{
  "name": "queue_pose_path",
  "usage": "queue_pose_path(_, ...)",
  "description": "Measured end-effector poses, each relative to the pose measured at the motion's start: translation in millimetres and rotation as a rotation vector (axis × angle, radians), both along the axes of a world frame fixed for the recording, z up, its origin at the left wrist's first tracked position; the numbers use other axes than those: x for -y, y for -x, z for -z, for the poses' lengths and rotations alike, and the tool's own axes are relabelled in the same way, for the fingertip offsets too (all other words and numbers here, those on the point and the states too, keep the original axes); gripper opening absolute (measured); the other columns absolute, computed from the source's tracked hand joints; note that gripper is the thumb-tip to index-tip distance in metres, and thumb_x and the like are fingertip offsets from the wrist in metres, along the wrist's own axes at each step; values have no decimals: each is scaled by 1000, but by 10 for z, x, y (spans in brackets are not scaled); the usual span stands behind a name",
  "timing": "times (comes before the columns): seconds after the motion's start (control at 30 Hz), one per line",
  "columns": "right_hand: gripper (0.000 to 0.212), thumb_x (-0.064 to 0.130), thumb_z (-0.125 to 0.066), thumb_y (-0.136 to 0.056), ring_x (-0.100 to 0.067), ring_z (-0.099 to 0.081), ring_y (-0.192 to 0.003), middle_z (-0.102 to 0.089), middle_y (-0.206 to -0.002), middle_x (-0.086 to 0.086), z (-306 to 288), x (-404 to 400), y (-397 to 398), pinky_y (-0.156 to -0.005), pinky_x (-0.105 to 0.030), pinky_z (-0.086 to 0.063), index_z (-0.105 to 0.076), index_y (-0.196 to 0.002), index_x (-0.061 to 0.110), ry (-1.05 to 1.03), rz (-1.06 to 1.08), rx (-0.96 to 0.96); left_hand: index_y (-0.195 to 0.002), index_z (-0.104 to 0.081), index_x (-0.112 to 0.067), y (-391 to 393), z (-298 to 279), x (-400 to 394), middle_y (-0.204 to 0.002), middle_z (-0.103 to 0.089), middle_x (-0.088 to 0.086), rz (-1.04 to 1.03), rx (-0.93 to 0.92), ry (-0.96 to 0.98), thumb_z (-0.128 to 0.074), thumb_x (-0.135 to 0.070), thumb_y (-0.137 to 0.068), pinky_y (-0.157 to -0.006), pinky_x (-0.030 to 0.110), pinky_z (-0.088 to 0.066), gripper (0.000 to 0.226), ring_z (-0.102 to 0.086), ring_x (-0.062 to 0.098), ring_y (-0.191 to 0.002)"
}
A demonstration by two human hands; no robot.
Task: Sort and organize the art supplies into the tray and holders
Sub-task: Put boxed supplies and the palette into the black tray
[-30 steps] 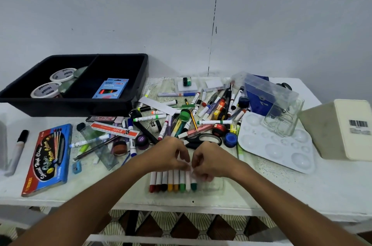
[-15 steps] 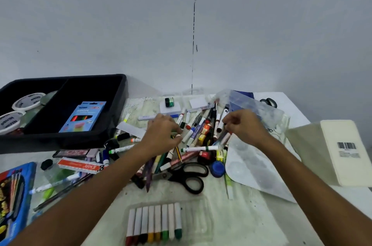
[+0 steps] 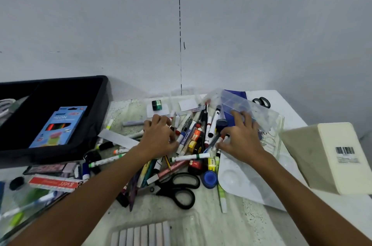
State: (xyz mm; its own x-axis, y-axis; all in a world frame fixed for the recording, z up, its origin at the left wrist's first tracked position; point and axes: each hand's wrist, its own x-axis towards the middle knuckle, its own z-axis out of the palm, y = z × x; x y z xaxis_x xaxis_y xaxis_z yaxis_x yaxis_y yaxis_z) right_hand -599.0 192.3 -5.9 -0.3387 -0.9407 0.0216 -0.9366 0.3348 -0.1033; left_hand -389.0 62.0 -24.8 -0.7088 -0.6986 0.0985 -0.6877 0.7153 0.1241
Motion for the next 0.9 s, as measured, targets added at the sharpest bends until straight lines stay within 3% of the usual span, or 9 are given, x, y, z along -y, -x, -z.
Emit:
queue_pose_path(0.17, 58, 72, -63, -71, -39, 18, -144, 14, -161, -11, 43, 61, -28, -114, -56, -6, -72, -101, 23, -99, 73, -40, -85, -77, -26, 8, 20, 13, -125, -46, -3, 6, -15, -34, -65, -49, -81, -94, 42, -25, 26, -27, 20, -121)
queue_pose_path(0.4, 55, 68, -71, -66, -42, 27, -141, 22, -158, -12, 22, 109, -50, -113, -62, -2, -71, -101, 25, -129, 99, 21, -88, -75, -27, 16, 16, 18, -112, -47, -7, -56, -116, -155, -69, -39, -82, -93, 37, -23, 15, -30, 19, -116)
queue_pose_path(0.57, 49, 57, -80, -63, -41, 18, -143, 2, -161, -11, -30, 113, -80, -112, -59, -7, -69, -99, 26, -105, 109, 59, -90, -73, -24, -8, -51, 11, -105, -58, -5, -85, -221, -163, -70, -37, -83, -84, 34, -25, 16, -35, 18, -111)
queue_pose_path(0.67, 41, 53, -82, -61, -36, -1, -143, -20, -155, -6, -85, 97, -69, -109, -51, -16, -70, -92, 27, -59, 109, 89, -92, -71, -24, -22, -141, -10, -97, -63, -7, -94, -293, -185, -70, -38, -83, -82, 33, -25, 17, -40, 14, -105)
queue_pose_path(0.77, 29, 47, -83, -63, -27, -19, -134, -38, -142, 2, -144, 72, -12, -101, -44, -23, -70, -83, 29, 17, 111, 123, -92, -73, -22, -64, -214, -20, -86, -63, -11, -83, -373, -232, -73, -33, -81, -82, 33, -36, 15, -47, 9, -90)
queue_pose_path(0.9, 23, 29, -85, -67, -19, -39, -114, -54, -105, 8, -217, 21, -11, -86, -33, -29, -62, -73, 26, 157, 79, 284, -90, -76, -18, -145, -301, -43, -78, -65, -12, -57, -455, -277, -76, -23, -80, -65, 23, -40, 11, -51, 0, -74)
